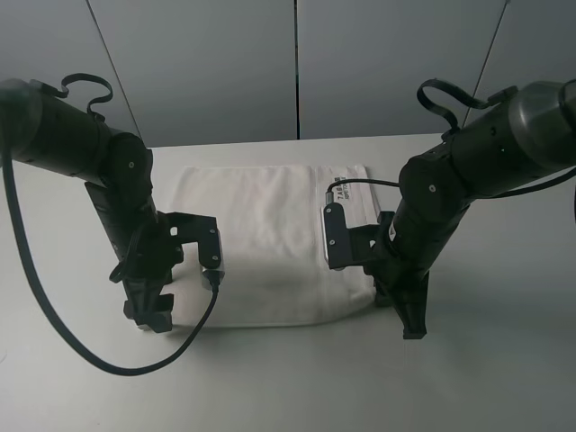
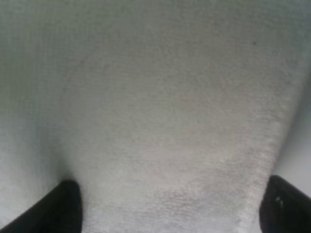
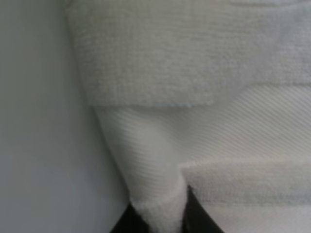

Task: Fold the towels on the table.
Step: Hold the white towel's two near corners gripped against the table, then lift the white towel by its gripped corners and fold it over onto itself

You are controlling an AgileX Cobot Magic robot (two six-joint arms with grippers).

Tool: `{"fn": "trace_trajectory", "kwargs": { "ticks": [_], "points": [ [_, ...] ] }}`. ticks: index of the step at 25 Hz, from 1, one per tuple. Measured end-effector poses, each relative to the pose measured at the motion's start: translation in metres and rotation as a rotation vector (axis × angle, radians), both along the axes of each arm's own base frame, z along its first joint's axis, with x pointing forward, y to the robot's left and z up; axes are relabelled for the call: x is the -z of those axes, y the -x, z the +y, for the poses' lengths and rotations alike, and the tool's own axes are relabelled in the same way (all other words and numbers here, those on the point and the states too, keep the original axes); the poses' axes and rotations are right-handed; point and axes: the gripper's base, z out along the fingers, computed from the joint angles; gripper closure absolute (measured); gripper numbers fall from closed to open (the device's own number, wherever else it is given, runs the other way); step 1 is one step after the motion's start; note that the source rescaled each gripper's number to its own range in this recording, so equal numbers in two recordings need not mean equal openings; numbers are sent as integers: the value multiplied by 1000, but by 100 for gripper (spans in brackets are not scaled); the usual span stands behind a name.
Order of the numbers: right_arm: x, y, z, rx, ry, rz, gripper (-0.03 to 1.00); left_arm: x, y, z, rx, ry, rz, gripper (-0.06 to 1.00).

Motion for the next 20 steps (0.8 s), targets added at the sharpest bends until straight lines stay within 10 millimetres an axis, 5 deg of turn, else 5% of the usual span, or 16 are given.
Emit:
{"fn": "trace_trajectory", "kwargs": {
  "ticks": [6, 9, 20],
  "points": [
    [0, 0, 0, 2, -1, -1, 97, 2, -2, -1, 11, 5, -21, 72],
    [0, 0, 0, 2, -1, -1, 97, 2, -2, -1, 11, 2, -18, 91],
    [-3, 1, 2, 48, -32, 7, 97, 2, -2, 0, 11, -7, -8, 94]
  ]
}}
